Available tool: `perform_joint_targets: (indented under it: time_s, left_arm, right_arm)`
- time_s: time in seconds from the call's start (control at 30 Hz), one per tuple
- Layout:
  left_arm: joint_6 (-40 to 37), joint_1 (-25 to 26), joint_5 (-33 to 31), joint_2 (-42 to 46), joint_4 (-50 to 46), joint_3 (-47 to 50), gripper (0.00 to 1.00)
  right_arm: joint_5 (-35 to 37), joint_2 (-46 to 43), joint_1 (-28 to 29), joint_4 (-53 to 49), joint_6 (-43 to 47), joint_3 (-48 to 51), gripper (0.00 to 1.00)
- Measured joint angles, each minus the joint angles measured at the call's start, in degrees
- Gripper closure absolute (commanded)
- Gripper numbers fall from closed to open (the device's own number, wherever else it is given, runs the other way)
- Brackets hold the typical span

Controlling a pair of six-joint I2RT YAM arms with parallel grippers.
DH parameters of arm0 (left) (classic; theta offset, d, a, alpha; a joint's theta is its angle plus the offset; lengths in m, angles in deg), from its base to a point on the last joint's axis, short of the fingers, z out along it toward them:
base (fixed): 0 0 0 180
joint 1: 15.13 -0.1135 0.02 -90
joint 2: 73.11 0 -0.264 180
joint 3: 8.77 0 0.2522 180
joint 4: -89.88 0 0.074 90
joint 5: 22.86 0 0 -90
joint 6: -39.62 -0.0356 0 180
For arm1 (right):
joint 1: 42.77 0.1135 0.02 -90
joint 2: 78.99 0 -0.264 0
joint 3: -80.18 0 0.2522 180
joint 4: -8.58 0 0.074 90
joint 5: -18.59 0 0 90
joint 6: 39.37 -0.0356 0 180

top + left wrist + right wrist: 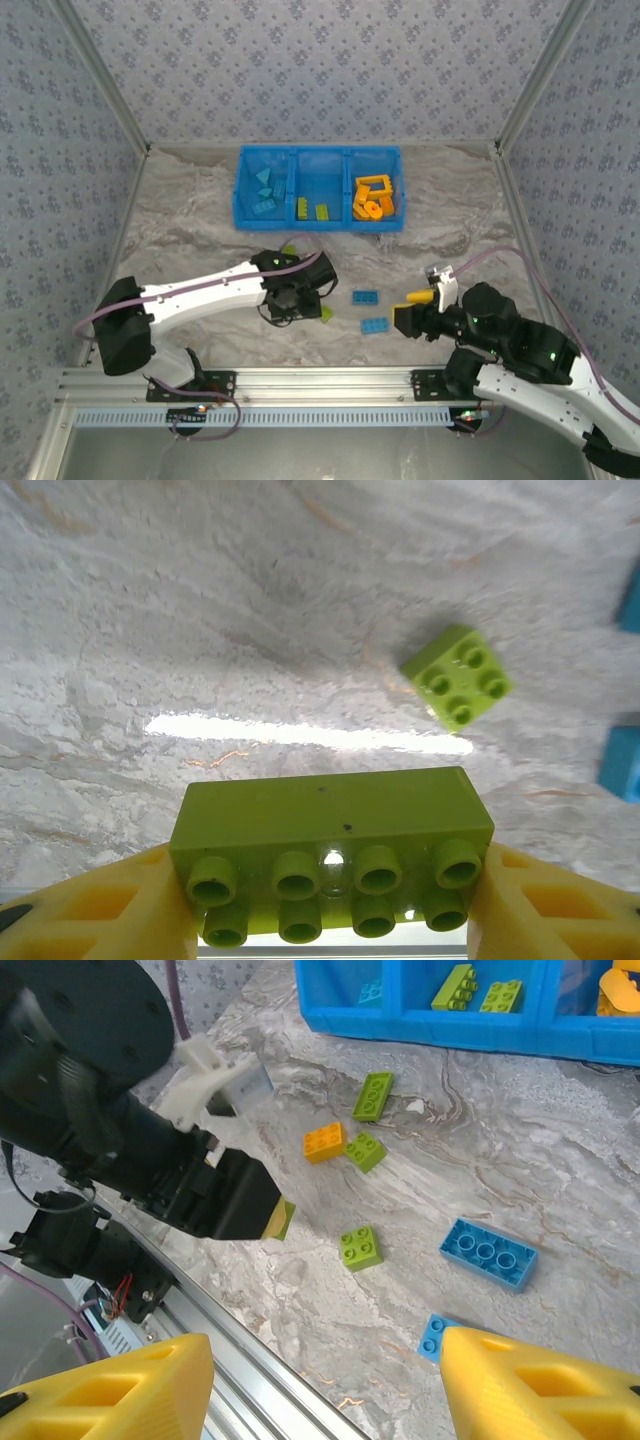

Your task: Sort the legos into containers by color

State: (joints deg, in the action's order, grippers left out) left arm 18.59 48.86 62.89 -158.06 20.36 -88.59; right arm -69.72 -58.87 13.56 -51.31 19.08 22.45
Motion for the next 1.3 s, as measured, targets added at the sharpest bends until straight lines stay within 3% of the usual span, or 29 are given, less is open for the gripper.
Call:
perform_joint_targets:
  time_s: [0.1,0.37,0.67,0.83,1.0,1.3]
  left_arm:
    - [-2.34,-1.79,-1.18,-0.31,-3.02,-4.79,0.44]
    - [-13.84,-15.87,-4.76,-7.52,-2.25,-25.29,0.44]
    - [-25.70,-26.36,-6.40,-36.33,0.35,-57.79,0.45]
    - [-27.36,-29.51,-5.07,-50.69,-0.50,-72.85,0.47]
    - [-27.69,-31.36,-3.21,-57.55,-0.68,-77.48,0.47]
    - [-28.04,-30.95,-1.09,-61.24,-0.66,-78.12,0.45]
  right_arm:
    - [0.26,1.22,0.00,1.84,0.63,-0.15,0.36]
    - [8.83,14.78,-1.18,12.72,4.28,-3.61,0.35]
    - [11.34,33.35,-14.67,23.30,4.76,-9.53,0.36]
    - [10.84,37.05,-16.90,28.81,4.83,-10.29,0.36]
    - [10.25,37.81,-17.51,33.29,4.81,-10.84,0.36]
    - [9.44,38.40,-17.73,34.45,4.74,-10.97,0.36]
